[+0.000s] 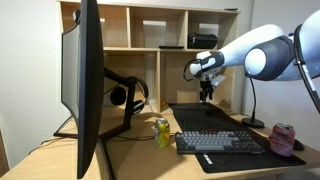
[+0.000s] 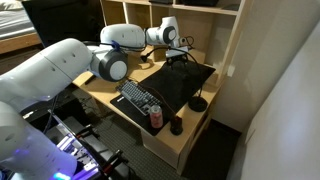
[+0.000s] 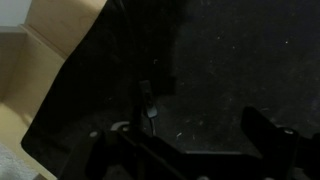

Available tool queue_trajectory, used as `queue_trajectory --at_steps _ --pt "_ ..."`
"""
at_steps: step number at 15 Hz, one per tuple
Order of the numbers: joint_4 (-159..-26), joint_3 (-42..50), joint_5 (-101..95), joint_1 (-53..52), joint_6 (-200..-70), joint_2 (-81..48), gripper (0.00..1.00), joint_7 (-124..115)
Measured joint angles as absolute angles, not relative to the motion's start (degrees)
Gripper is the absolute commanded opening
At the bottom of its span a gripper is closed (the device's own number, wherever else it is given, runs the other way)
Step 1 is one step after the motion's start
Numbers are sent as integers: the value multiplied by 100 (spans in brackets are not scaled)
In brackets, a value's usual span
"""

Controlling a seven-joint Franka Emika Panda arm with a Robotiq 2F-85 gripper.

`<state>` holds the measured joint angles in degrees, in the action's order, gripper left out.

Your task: Turn on the desk lamp

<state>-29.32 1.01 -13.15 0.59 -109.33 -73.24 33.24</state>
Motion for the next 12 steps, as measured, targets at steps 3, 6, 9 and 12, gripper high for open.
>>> queue_trajectory --at_steps 3,6,9,12 --pt "-2933 151 -1432 47 -11035 -7385 100 3260" --pt "-2924 179 -1475 63 -11814 -7679 100 3106" --pt "-2913 179 -1473 70 -12441 -7879 100 3051" --pt "-2897 191 -1473 132 -12642 -7897 100 3051"
